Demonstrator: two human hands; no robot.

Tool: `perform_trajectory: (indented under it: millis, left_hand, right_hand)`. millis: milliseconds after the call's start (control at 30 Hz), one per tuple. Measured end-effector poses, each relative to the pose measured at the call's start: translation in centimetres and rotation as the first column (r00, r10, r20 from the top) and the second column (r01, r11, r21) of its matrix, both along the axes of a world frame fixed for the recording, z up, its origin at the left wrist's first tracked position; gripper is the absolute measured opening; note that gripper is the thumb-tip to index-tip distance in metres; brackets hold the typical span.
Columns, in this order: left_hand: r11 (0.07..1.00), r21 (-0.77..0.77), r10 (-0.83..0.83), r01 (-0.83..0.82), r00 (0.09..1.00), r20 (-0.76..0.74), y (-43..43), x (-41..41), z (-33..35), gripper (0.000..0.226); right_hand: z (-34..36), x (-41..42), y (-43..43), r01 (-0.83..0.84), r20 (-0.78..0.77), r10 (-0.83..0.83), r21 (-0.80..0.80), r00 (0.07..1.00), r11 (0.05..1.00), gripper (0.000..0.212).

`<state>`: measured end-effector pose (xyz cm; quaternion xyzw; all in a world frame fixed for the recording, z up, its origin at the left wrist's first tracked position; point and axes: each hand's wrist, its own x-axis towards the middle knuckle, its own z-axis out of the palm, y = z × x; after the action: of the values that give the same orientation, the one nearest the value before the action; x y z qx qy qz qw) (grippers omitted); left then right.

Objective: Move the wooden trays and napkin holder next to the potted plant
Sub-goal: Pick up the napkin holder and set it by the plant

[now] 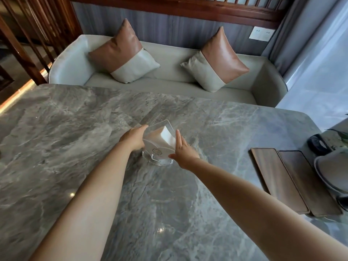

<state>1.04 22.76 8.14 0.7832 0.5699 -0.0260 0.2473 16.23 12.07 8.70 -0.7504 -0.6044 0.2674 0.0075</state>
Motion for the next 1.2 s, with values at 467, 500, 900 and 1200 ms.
perform_trajectory:
  millis: [467,500,900,1200]
  left_hand:
    - [1.000,-0.012,-0.026,0.026,0.999,-0.034,-3.8,4.2,3.7,0.066]
    - [0.999,-0.007,-0.043,0.043,0.999,-0.026,-4.2,5.1,4.3,0.066]
    - [0.921,0.094,-0.385,0.377,0.918,0.092,-11.0,21.8,9.7,0.068]
    - [0.739,0.109,-0.673,0.665,0.737,0.068,-21.0,36.2,9.4,0.067]
  right_hand:
    - [0.9,4.0,-4.0,0.066,-0.061,-0.059,0.121,0.996,0.990,0.078]
    - [1.5,5.0,-4.5,0.075,-0.061,-0.067,0.139,0.996,0.988,0.078]
    - [7.7,19.6,-16.0,0.284,-0.010,-0.293,0.274,0.956,0.919,0.079]
    - [8.2,29.6,-29.6,0.523,0.005,-0.538,0.228,0.843,0.821,0.080]
